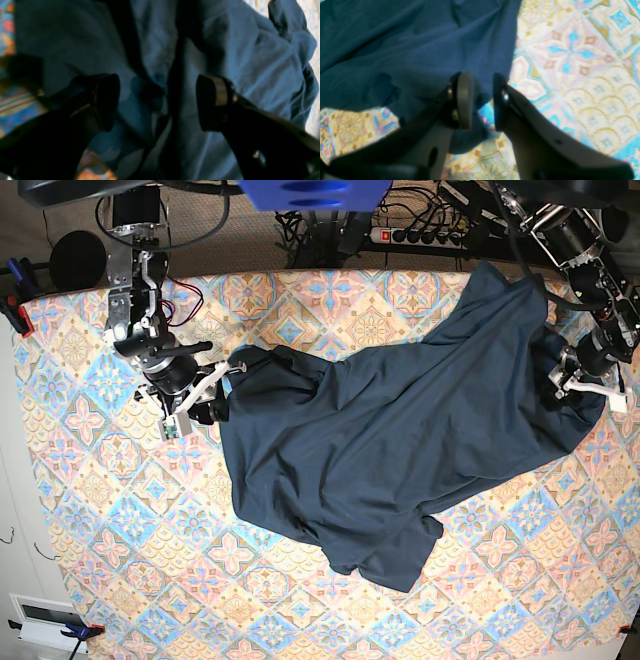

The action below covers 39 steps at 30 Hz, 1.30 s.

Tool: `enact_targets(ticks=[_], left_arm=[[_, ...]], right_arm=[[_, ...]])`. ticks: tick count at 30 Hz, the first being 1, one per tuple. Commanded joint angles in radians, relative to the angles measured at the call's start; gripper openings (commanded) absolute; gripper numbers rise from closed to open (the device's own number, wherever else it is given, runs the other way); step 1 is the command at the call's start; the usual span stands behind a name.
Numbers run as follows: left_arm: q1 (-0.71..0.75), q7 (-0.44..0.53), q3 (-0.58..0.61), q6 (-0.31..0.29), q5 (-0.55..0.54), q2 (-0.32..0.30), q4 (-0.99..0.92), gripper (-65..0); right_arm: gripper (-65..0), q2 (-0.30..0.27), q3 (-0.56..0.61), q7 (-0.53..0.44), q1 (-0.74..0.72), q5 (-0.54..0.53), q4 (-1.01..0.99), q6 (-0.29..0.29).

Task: Layout the t-shirt on the table in an organized manner, then fold the t-shirt properly
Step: 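Grasp the t-shirt with the left gripper and drag it outward, then pull the held t-shirt edge with the left gripper to spread it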

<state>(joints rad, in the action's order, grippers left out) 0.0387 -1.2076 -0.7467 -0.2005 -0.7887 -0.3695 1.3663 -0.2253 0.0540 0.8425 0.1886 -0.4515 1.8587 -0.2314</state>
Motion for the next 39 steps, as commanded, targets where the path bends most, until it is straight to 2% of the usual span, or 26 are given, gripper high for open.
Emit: enact_targets(ticks=[1,3,5,10,13,17,20,24,28,32,37,39], left_arm=[[-0.027,0.013,-0.004,-0.004,-0.01,-0.018,-0.003,-18.6],[-0.058,0.015,-0.004,-0.004,0.008,-0.016,-0.058,-22.0],[-0.095,0.035,-0.004,-0.004,0.044,-0.015,-0.129,-30.5],[-0.19,0.078,-0.004,-0.004,0.094,-0.013,-0.276,-65.0],[-0.207,0.076,-0.004,-0.004,0.074,-0.013,-0.27,-65.0],[-0.211,0.076,-0.012,-0.009,-0.004,-0.021,-0.153,-65.0],[-0.213,0.076,-0.017,-0.006,-0.065,-0.078,-0.083,-65.0],[-0.221,0.078,-0.115,-0.006,-0.156,-0.148,-0.083,-65.0],[-0.247,0.084,-0.192,-0.006,-0.153,-0.194,-0.092,-65.0],[-0.311,0.084,-0.251,-0.006,-0.11,-0.239,-0.242,-65.0],[-0.356,0.084,-0.319,-0.006,-0.108,-0.293,-0.465,-65.0],[-0.356,0.085,-0.337,-0.006,-0.111,-0.293,-0.5,-62.1]], right_arm=[[-51.1,-0.007,-0.004,-0.021,-0.01,-0.01,0.019,-0.003],[-51.1,-0.007,-0.004,-0.021,-0.01,-0.01,0.019,-0.003],[-51.1,-0.007,-0.004,-0.021,-0.01,-0.01,0.019,-0.003],[-51.1,-0.007,-0.004,-0.021,-0.007,-0.01,0.022,-0.003],[-51.1,-0.007,-0.004,-0.021,-0.004,-0.01,0.025,-0.003],[-51.1,-0.007,-0.004,-0.021,-0.01,-0.01,0.023,-0.003],[-51.1,-0.007,-0.004,-0.021,-0.01,-0.01,0.023,-0.003],[-51.1,-0.007,-0.004,-0.021,-0.01,-0.01,0.02,-0.003],[-51.1,-0.007,-0.004,-0.021,-0.01,-0.01,0.02,-0.003],[-51.1,-0.007,0.022,-0.021,-0.01,-0.01,0.019,-0.003],[-51.1,-0.007,0.037,-0.021,-0.01,-0.01,0.019,-0.004],[-51.1,-0.007,0.039,-0.021,-0.01,-0.01,0.019,-0.004]])
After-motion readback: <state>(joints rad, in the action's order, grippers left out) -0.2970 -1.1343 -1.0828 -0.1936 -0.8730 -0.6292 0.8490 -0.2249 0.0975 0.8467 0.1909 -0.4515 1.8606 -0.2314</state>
